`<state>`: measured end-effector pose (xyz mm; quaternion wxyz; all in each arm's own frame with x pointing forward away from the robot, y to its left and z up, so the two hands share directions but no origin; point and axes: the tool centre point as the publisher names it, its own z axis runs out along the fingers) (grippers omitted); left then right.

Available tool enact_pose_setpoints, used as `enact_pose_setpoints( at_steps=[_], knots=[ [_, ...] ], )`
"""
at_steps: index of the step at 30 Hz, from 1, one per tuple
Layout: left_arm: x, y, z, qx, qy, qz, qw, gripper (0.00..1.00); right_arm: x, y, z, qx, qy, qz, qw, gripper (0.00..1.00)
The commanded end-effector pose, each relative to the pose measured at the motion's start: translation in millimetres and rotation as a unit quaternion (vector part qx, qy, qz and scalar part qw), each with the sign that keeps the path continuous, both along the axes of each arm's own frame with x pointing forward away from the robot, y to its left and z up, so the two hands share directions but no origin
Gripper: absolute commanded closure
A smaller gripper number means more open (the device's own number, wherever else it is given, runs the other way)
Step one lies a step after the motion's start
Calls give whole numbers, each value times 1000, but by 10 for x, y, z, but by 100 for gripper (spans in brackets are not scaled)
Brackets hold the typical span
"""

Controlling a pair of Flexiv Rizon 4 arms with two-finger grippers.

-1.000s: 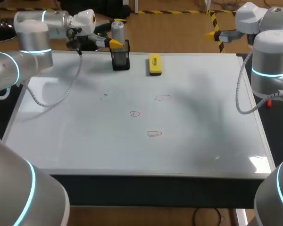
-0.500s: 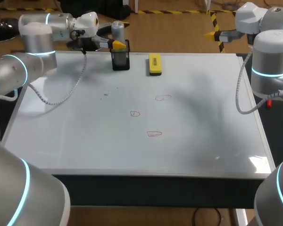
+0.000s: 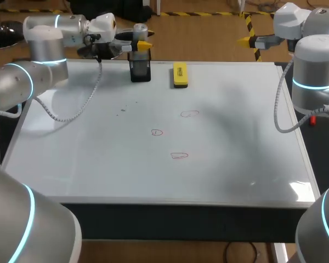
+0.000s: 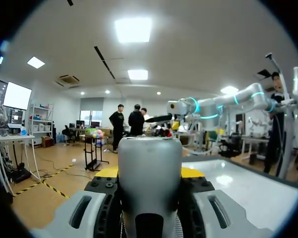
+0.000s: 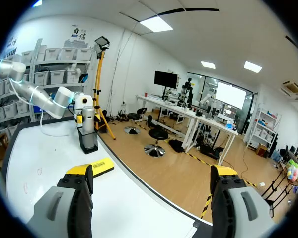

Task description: Pick up the inspection probe, press it on each red-marked spot on the whiteboard one by one, put down the probe, pick up the eraser, and wipe off all the red marks.

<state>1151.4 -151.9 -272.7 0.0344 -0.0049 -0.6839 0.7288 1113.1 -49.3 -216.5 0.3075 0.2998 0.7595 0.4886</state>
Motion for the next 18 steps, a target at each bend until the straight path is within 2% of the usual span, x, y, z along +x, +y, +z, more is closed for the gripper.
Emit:
enact_pose_setpoints(
  at_steps=[1, 9, 18],
  knots=[
    [-109, -11, 55, 4, -2, 8, 1000, 100, 5, -2, 0, 0, 1, 0, 1000, 0],
    [-164, 35, 215, -5, -22, 11, 1000, 100, 5, -2, 0, 0, 1, 0, 1000, 0],
    [-186, 66, 521, -12, -48, 14, 999, 100, 5, -2, 0, 0, 1, 0, 1000, 0]
  ],
)
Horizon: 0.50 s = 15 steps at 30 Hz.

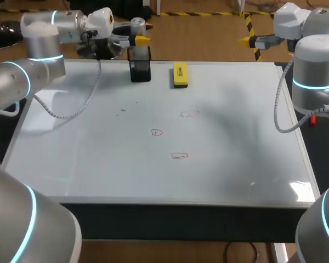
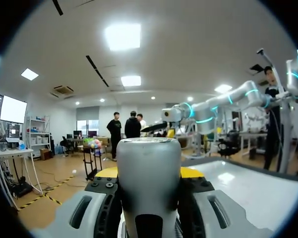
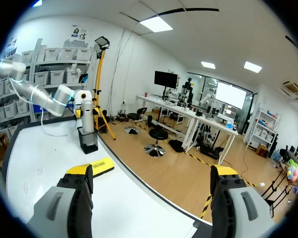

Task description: Pick up the inspection probe, press it on each red-marked spot on the whiteboard one by one, put down the probe, pick up the eraser, and wipe off all the red marks.

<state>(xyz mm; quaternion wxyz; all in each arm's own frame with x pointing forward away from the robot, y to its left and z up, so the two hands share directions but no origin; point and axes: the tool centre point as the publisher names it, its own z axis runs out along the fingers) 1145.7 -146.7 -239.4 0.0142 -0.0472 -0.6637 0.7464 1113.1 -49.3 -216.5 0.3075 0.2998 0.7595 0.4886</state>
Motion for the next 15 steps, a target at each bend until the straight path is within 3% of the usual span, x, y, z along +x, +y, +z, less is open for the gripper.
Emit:
enact_pose_setpoints(
  at_steps=[1, 15],
  knots=[
    [-133, 16, 223, 13, -5, 28, 1000, 100, 5, -2, 0, 0, 1, 0, 1000, 0],
    [-272, 33, 718, 22, -28, 28, 999, 100, 5, -2, 0, 0, 1, 0, 1000, 0]
  ],
)
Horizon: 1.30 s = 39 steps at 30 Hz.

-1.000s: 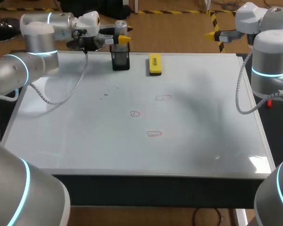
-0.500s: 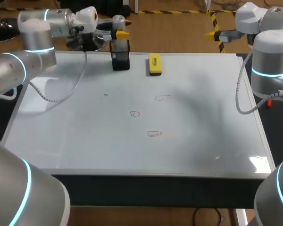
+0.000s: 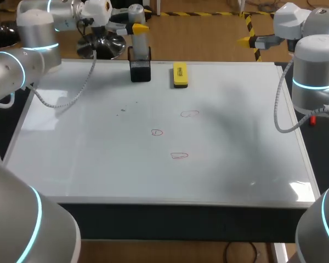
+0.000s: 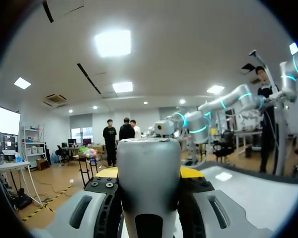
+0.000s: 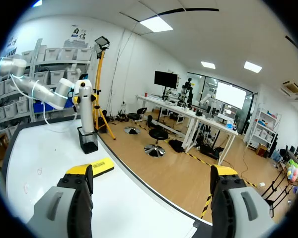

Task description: Pick up the inspection probe, press it on each red-marked spot on the whiteboard one by one, put down the probe, pick up the eraser, and wipe off all the red marks.

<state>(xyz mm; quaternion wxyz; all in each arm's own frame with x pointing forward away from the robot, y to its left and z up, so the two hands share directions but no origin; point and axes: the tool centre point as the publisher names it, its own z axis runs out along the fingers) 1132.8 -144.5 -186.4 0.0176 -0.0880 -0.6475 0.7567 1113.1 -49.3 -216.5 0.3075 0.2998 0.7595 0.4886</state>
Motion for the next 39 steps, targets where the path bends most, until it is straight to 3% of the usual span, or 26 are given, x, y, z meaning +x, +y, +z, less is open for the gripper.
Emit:
enact_pose_setpoints(
  at_steps=[1, 8, 15, 29, 39],
  knots=[
    [-148, 16, 218, 46, 4, 62, 997, 100, 5, -2, 0, 0, 1, 0, 1000, 0],
    [-239, 13, 411, 58, 17, 63, 996, 100, 5, -2, 0, 0, 1, 0, 1000, 0],
    [-399, 54, 522, 80, 50, 71, 993, 100, 5, -2, 0, 0, 1, 0, 1000, 0],
    [-837, 219, 461, 70, 48, 46, 995, 100, 5, -2, 0, 0, 1, 0, 1000, 0],
    [-1122, 444, 244, 60, 43, 62, 995, 100, 5, -2, 0, 0, 1, 0, 1000, 0]
  ],
)
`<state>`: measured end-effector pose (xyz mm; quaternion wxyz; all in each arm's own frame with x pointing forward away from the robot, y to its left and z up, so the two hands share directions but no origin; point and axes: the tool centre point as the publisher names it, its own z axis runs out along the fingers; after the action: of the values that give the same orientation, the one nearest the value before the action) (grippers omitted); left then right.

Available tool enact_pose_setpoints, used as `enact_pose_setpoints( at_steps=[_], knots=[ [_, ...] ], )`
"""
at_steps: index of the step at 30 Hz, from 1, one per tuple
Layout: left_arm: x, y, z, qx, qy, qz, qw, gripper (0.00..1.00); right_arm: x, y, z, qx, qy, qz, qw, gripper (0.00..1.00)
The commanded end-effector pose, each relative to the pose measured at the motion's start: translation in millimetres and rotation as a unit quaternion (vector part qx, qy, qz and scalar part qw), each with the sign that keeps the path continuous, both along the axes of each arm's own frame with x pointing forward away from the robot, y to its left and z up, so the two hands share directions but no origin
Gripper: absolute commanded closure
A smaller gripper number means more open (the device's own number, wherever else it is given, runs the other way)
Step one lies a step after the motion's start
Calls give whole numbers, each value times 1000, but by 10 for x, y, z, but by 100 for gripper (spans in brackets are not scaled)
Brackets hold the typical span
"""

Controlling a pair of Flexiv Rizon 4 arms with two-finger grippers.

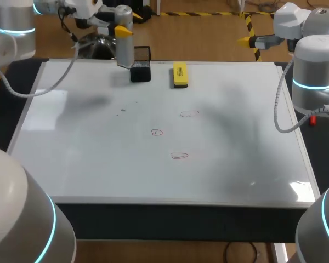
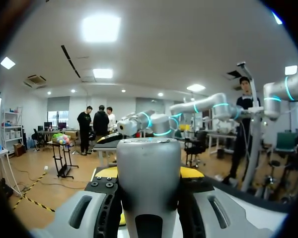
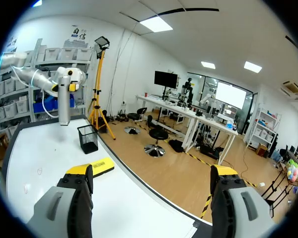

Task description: Pick up the inspection probe, press it on each red-marked spot on the whiteboard one by one, put down the probe, pick up the eraser, and wipe off all the red marks.

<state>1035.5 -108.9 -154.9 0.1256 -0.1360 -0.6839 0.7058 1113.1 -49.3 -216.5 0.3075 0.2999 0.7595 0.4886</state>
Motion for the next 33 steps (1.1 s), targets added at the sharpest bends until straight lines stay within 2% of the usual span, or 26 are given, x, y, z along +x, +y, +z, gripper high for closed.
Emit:
enact_pose_setpoints(
  at_steps=[1, 7, 16, 29, 33],
  knots=[
    [-176, 115, -98, -4, 4, 175, 985, 100, 4, -2, 0, 0, 1, 0, 1000, 0],
    [-335, 301, -217, -17, 9, 189, 982, 100, 4, -2, 0, 0, 1, 0, 1000, 0],
    [-459, 481, -388, -26, 3, 192, 981, 100, 4, -2, 0, 0, 1, 0, 1000, 0],
    [-497, 786, -580, -15, 11, 214, 977, 100, 4, -2, 0, 0, 1, 0, 1000, 0],
    [-484, 854, -587, -14, 14, 224, 974, 100, 4, -2, 0, 0, 1, 0, 1000, 0]
  ],
)
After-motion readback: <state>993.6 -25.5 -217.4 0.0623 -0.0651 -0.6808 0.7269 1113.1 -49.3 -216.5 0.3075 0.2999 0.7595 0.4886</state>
